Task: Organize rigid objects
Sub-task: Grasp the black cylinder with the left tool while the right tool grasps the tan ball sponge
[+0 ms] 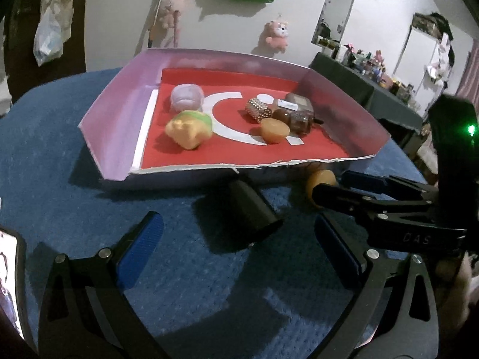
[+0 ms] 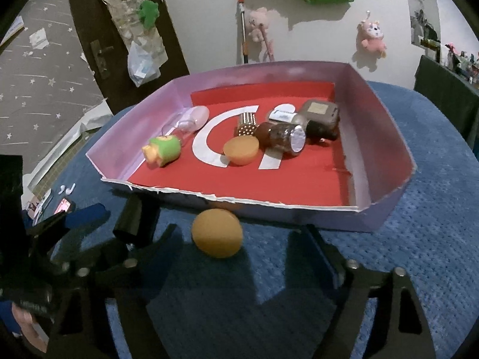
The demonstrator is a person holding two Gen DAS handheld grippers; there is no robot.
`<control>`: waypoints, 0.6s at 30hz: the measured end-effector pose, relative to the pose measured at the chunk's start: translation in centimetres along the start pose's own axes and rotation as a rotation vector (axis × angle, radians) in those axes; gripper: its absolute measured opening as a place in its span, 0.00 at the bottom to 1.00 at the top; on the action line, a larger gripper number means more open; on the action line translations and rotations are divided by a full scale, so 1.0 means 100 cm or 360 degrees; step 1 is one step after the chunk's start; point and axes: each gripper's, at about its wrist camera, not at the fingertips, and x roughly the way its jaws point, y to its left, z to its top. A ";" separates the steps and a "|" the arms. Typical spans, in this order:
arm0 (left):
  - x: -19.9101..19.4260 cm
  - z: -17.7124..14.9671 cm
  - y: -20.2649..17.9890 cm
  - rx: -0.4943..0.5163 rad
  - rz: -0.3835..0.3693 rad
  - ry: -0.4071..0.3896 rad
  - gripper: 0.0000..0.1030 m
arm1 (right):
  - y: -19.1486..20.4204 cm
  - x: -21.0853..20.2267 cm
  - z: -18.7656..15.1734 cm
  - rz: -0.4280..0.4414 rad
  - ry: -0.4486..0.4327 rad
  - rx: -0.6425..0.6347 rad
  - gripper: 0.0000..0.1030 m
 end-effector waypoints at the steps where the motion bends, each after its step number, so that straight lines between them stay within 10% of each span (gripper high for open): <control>1: 0.003 0.001 -0.003 0.0013 0.0025 0.0000 0.99 | 0.000 0.002 0.001 0.0007 0.0013 0.0005 0.74; 18: 0.014 -0.004 0.003 -0.0041 -0.0040 0.0038 0.49 | 0.011 0.011 0.002 0.0073 0.0063 0.0008 0.38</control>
